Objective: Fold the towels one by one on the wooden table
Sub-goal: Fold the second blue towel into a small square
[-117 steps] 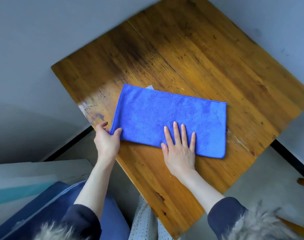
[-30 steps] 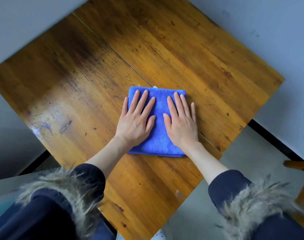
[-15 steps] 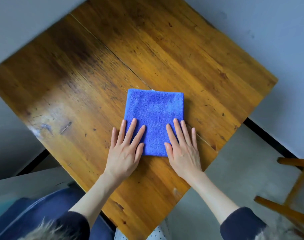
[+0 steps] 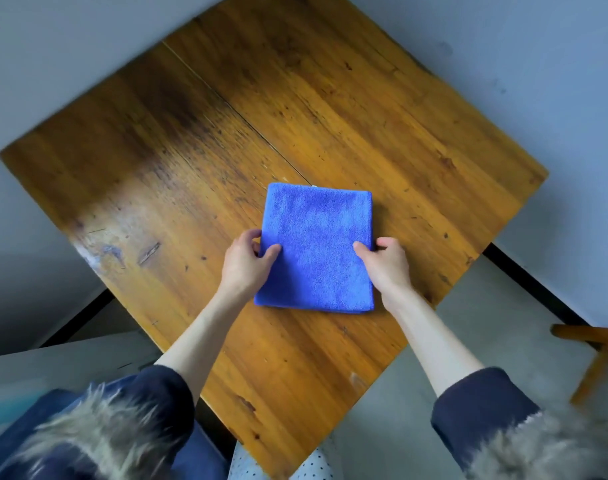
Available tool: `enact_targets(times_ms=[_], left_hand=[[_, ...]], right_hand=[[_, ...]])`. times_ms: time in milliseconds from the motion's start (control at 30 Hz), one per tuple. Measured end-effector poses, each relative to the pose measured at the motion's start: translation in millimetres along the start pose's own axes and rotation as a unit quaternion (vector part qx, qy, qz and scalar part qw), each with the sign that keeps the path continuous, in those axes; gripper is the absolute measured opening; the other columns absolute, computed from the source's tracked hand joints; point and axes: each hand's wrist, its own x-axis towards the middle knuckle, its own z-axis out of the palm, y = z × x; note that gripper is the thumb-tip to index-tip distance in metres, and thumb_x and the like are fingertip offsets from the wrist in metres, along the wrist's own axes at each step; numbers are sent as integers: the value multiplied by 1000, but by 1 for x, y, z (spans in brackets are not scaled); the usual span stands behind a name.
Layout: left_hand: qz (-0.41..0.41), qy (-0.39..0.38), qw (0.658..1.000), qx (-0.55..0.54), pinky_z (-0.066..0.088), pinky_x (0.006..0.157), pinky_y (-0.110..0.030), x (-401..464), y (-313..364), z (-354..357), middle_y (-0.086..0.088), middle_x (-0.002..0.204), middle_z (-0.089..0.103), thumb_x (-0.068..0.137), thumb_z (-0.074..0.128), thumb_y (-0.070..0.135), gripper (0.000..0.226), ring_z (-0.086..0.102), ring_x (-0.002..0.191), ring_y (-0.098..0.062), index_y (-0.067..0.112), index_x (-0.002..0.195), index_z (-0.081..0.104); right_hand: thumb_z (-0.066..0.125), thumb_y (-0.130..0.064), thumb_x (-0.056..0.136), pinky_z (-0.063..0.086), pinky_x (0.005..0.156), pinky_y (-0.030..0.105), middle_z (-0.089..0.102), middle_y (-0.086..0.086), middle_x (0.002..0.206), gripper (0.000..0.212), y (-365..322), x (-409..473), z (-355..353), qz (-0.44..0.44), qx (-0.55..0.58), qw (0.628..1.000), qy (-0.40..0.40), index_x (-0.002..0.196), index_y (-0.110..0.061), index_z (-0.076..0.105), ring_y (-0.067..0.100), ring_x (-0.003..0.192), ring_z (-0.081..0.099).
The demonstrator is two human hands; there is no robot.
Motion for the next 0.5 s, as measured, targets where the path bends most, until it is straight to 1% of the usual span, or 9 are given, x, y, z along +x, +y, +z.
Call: enact_targets(times_ms=[67, 100, 167, 233, 300, 400, 433, 467, 500], left_hand=[[-10, -14, 1000, 5, 42, 75, -33, -2, 0, -1, -10, 93, 60, 84, 63, 26, 40, 57, 93, -29, 12, 121, 53], [-13, -20, 1000, 3, 42, 73, -32, -5, -1, -1, -7, 89, 58, 84, 63, 25, 40, 57, 92, -28, 12, 120, 53], [-21, -39, 999, -15, 45, 70, -33, -14, -8, -1, -2, 84, 56, 84, 63, 24, 38, 57, 85, -26, 14, 118, 52], [-35, -60, 996, -59, 44, 66, -33, -29, -20, -3, -1, 77, 54, 84, 65, 23, 34, 54, 76, -21, 16, 113, 51], [-57, -69, 991, -101, 43, 61, -30, -46, -33, -5, 1, 73, 51, 83, 66, 21, 30, 51, 69, -17, 19, 108, 50], [-89, -72, 981, -154, 42, 49, -19, -70, -50, -14, 5, 69, 51, 84, 66, 19, 27, 51, 61, -10, 21, 105, 50], [-97, -75, 979, -162, 42, 48, -17, -77, -54, -20, 6, 70, 53, 84, 66, 19, 27, 52, 59, -7, 21, 105, 51], [-103, -76, 977, -168, 45, 51, -19, -82, -57, -27, 6, 71, 53, 84, 66, 19, 27, 53, 60, -7, 21, 106, 51], [-107, -78, 976, -173, 48, 55, -24, -86, -59, -34, 5, 71, 53, 84, 66, 18, 28, 54, 62, -9, 21, 107, 51]], right_hand=[[67, -29, 83, 49, 86, 39, 53, 0, 97, 39, -3, 3, 0, 27, 18, 999, -18, 113, -10, 51, 19, 88, 55], [68, -26, 82, 50, 83, 39, 54, 0, 96, 35, -3, 3, 0, 32, 23, 999, -28, 109, -11, 51, 20, 87, 56], [68, -19, 82, 51, 76, 35, 61, 2, 99, 30, 0, 0, -2, 43, 46, 996, -57, 106, -8, 54, 21, 85, 60], [65, -15, 83, 52, 69, 33, 66, 8, 102, 21, 4, -7, -3, 58, 50, 993, -95, 101, -5, 59, 21, 80, 63], [65, -13, 83, 51, 69, 32, 66, 10, 103, 21, 8, -18, -2, 63, 32, 990, -120, 101, -3, 60, 21, 81, 63], [65, -15, 83, 52, 70, 32, 64, 7, 102, 21, 13, -39, 3, 52, 6, 987, -152, 101, -6, 58, 22, 88, 63], [64, -15, 83, 51, 69, 32, 64, 6, 101, 19, 12, -48, 6, 41, 1, 986, -163, 99, -8, 57, 21, 87, 63], [64, -15, 83, 51, 67, 31, 64, 4, 100, 17, 10, -57, 9, 29, -5, 984, -173, 97, -9, 56, 18, 86, 63], [64, -15, 83, 50, 66, 30, 64, 3, 99, 16, 7, -64, 12, 16, -9, 983, -183, 96, -10, 56, 16, 84, 62]])
